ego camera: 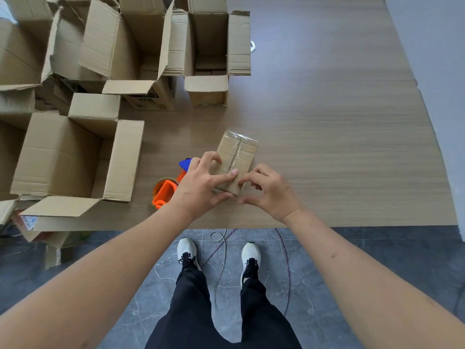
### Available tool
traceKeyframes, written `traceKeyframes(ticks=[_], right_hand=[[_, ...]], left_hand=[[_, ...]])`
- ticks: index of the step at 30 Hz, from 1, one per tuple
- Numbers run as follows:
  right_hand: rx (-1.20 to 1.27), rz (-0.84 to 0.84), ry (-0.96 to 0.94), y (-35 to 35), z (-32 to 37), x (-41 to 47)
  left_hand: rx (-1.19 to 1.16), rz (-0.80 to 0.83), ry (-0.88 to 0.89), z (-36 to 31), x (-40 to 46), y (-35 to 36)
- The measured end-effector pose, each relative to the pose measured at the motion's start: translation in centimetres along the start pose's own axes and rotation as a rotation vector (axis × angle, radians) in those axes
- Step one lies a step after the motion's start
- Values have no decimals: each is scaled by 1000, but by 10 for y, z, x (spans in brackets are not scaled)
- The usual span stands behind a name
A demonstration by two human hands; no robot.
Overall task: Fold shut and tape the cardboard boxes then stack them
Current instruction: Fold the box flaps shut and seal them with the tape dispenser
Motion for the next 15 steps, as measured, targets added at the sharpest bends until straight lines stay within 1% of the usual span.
traceKeyframes(ticks=[5,10,15], right_hand=[[-63,-44,63,4,1,4],[-97,20,80,3,1,16],[-7,85,136,0,-6,19]], left_hand=[[-31,-6,4,1,2,2],[-38,-3,14,2,3,2],[-58,1,16,0,2,1]])
Point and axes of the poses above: each hand's wrist, its own x-axis towards the middle knuckle, its own y-axis out of the palm, z = x × y, the point moved 4 cm from there along x, towards the middle knuckle, and after that the axes turned 13 degrees about z, right-handed, at the moved point
